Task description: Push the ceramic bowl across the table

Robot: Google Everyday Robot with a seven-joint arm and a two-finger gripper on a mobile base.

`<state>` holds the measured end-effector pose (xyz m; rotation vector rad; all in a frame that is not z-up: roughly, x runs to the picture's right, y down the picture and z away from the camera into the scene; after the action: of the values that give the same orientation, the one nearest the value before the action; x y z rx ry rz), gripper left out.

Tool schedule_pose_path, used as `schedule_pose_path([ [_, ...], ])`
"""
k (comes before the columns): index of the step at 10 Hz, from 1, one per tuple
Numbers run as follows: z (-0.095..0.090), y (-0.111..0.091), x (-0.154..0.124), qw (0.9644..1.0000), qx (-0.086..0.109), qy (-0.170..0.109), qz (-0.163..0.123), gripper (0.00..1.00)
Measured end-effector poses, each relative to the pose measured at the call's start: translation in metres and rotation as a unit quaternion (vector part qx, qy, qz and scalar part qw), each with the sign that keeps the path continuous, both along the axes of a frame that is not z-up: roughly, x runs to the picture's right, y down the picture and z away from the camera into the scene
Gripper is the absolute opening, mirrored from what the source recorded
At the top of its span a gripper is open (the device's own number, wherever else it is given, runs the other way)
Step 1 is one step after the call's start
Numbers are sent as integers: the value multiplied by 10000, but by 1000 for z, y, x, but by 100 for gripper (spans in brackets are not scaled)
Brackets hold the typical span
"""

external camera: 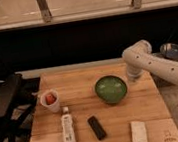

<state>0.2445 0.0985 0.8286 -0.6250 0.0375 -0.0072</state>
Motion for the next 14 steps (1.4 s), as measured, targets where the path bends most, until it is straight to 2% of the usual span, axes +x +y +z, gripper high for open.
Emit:
schedule_pose_path([
  [3, -4, 0, 5, 10000, 78, -41, 30, 3],
  [5, -1, 8, 8, 9999, 23, -130, 32, 3],
  [7, 3, 23, 19, 9999, -128, -81, 18, 3],
  [9, 17, 48, 19, 9985, -524, 32, -145, 3],
  [10, 25, 59, 18, 9979, -623, 38, -161, 3],
  [11, 31, 63, 18, 9981, -592, 36, -155, 3],
  [13, 37, 55, 8, 9985, -503, -31, -218, 3],
  [14, 33, 47, -2, 9980, -546, -72, -321, 3],
])
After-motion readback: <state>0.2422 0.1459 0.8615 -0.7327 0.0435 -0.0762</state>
